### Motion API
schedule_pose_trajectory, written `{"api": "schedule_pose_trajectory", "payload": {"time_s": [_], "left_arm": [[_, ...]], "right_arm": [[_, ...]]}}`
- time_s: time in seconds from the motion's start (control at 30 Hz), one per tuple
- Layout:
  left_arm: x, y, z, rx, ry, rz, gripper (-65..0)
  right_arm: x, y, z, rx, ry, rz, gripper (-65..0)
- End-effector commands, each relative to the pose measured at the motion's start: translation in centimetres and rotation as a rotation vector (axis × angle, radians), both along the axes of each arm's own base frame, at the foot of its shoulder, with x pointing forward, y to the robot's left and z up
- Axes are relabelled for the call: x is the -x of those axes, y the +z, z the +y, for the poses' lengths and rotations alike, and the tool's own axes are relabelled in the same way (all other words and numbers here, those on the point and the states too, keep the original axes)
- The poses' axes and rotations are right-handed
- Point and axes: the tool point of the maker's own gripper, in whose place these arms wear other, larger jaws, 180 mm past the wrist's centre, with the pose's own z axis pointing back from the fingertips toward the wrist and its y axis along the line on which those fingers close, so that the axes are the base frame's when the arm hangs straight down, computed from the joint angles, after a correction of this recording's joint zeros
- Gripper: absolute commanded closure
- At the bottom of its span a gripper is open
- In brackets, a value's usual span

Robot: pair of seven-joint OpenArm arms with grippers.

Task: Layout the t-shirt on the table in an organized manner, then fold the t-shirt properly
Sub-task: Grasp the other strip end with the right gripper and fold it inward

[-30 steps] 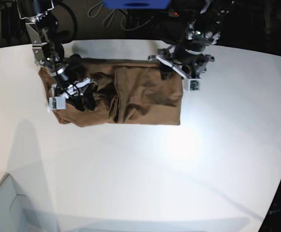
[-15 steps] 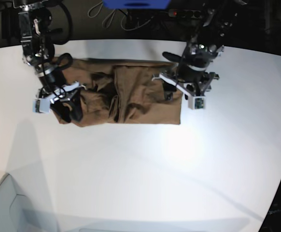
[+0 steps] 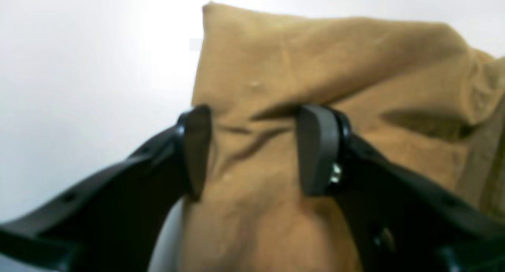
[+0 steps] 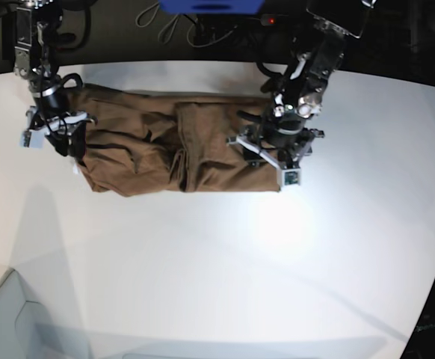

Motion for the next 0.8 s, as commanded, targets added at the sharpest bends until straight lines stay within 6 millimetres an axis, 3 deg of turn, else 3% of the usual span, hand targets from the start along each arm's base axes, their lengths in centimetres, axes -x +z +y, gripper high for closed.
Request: {"api": "schedule_pose_trajectory", "payload": {"time_s": [0.0, 0.13, 0.4, 0.5, 0.6, 0.73, 0.77], "left_arm": [[-0.2, 0.3, -0.1, 0.015, 0.006, 0.005, -34.2], [-0.1, 0.3, -0.3, 0.018, 0.007, 0.007, -34.2], [-0.1, 0.3, -0.4, 0.020, 0.005, 0.007, -34.2], [-0.1, 0.3, -0.4, 0.020, 0.005, 0.007, -34.2], [0.0, 0.1, -0.3, 0.019, 0.005, 0.011, -34.2], [0.0, 0.3, -0.4, 0.022, 0.006, 0.006, -34.2], [-0.1, 0.6, -0.4, 0.025, 0.007, 0.000, -34.2]], "right_arm": [[-0.5, 1.0, -0.2, -0.002, 0.002, -0.042, -26.7], [0.4, 0.1, 0.2, -0.014, 0.005, -0.016, -29.1], [1.2, -1.4, 5.0, -0.064, 0.112, 0.027, -29.1], [1.3, -1.7, 6.0, -0.072, 0.135, 0.034, -28.3], [1.4, -1.7, 6.5, -0.077, 0.147, 0.035, -20.7], [0.9, -0.9, 6.4, -0.076, 0.142, 0.008, 0.0], [0.5, -0.1, 6.5, -0.073, 0.150, -0.013, 0.0]]}}
